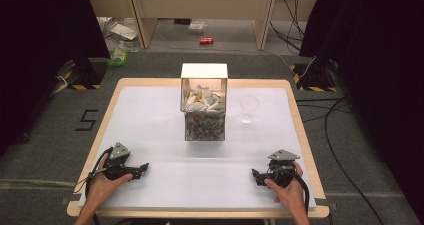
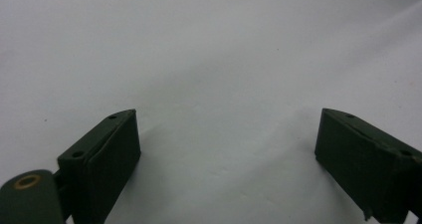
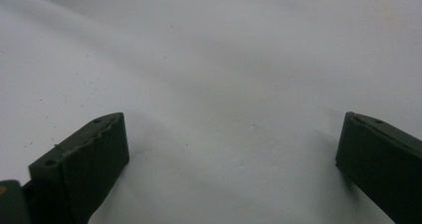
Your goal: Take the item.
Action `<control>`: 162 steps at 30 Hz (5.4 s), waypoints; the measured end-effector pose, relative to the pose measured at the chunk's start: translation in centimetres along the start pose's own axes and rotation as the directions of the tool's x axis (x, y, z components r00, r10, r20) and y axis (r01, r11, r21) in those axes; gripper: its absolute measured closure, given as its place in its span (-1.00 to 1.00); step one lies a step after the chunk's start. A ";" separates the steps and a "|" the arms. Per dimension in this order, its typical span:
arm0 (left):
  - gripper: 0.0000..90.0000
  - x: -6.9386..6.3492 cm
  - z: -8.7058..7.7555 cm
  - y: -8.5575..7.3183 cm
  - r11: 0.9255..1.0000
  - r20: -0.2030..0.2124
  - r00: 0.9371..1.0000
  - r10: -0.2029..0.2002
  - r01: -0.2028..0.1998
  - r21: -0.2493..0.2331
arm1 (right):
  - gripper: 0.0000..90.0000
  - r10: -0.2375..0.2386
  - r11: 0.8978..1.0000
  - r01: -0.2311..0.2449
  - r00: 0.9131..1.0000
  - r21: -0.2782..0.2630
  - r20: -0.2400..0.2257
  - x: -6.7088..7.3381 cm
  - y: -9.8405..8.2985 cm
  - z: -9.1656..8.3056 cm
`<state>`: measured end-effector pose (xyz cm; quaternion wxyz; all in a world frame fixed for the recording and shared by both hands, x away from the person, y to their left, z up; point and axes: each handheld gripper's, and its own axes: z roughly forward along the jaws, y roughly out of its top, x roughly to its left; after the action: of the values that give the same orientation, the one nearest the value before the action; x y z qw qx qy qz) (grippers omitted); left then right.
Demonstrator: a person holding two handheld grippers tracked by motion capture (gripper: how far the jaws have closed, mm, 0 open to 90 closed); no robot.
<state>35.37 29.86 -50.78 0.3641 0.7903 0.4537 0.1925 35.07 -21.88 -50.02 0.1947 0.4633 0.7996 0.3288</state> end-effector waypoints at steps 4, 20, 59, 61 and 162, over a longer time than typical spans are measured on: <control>-0.79 0.0 0.0 0.0 1.000 0.000 1.000 0.000 0.000 0.000 | -0.98 0.002 1.000 -0.002 1.000 0.000 -0.001 0.0 0.0 0.0; -0.79 0.0 0.0 0.0 1.000 0.000 1.000 0.001 -0.001 0.001 | -0.74 0.031 0.996 -0.034 0.998 -0.081 -0.047 -0.5 0.0 -0.6; -0.78 0.0 0.0 0.0 1.000 0.000 1.000 0.000 0.000 0.000 | -0.51 -0.033 0.954 0.008 0.996 -0.301 -0.081 1.2 6.1 -3.8; -0.79 0.0 0.0 0.0 1.000 0.000 1.000 0.000 0.000 -0.001 | -0.48 -0.032 0.948 0.002 0.996 -0.318 -0.088 1.3 6.7 -4.0; -0.78 0.0 0.0 0.0 1.000 0.002 1.000 0.000 0.000 0.000 | 0.32 -0.259 0.915 0.231 0.965 -0.330 -0.042 10.0 24.0 -0.3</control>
<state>35.37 29.91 -50.77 0.3645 0.7905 0.4532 0.1920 44.61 -4.75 -32.91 0.2731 0.3070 0.7943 0.4475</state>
